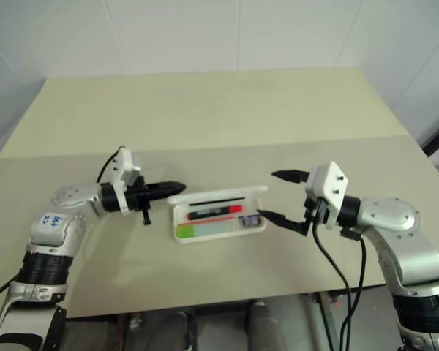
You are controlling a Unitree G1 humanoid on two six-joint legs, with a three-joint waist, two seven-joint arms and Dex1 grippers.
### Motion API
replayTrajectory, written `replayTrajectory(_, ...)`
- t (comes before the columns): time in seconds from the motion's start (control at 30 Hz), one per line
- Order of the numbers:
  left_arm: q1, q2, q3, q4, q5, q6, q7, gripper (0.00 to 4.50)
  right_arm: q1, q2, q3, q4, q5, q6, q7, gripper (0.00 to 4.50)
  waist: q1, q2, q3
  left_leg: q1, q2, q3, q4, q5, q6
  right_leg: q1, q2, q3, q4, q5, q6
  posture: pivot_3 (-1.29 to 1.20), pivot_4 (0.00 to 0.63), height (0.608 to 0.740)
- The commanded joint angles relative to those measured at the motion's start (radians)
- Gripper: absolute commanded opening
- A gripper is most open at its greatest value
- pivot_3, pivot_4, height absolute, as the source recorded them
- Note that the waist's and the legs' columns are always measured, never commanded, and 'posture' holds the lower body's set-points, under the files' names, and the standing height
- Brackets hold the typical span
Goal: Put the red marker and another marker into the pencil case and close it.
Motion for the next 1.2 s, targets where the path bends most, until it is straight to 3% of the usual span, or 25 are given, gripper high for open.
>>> replayTrajectory(0.03,-0.001,0.040,-0.042,-0.037,0.032,-0.019,-0.053,0.06,0.003,0.005,-0.011,-0.020,0.006,-0.018,-0.011,4.50,0.000,0.000,0.000,0.000,0.000,0.000,0.000,0.000,0.000,0.000,0.000,0.000,0.000,0.000,0.000,0.00,0.150,0.740)
replayTrajectory(0.67,-0.151,-0.018,-0.298,0.059,0.183,0.023,-0.158,0.06,0.058,0.035,-0.018,-0.075,0.001,-0.017,-0.094,4.50,0.000,0.000,0.000,0.000,0.000,0.000,0.001,0.000,0.000,0.000,0.000,0.001,0.000,0.000,0.000,0.00,0.150,0.740)
replayTrajectory(1.2,-0.118,-0.059,-0.291,0.028,0.186,0.072,-0.100,0.06,0.095,0.035,-0.022,-0.112,0.006,-0.013,-0.143,4.50,0.000,0.000,0.000,0.000,0.000,0.000,0.002,0.000,0.001,0.001,0.000,0.002,0.000,-0.001,-0.001,0.00,0.150,0.740)
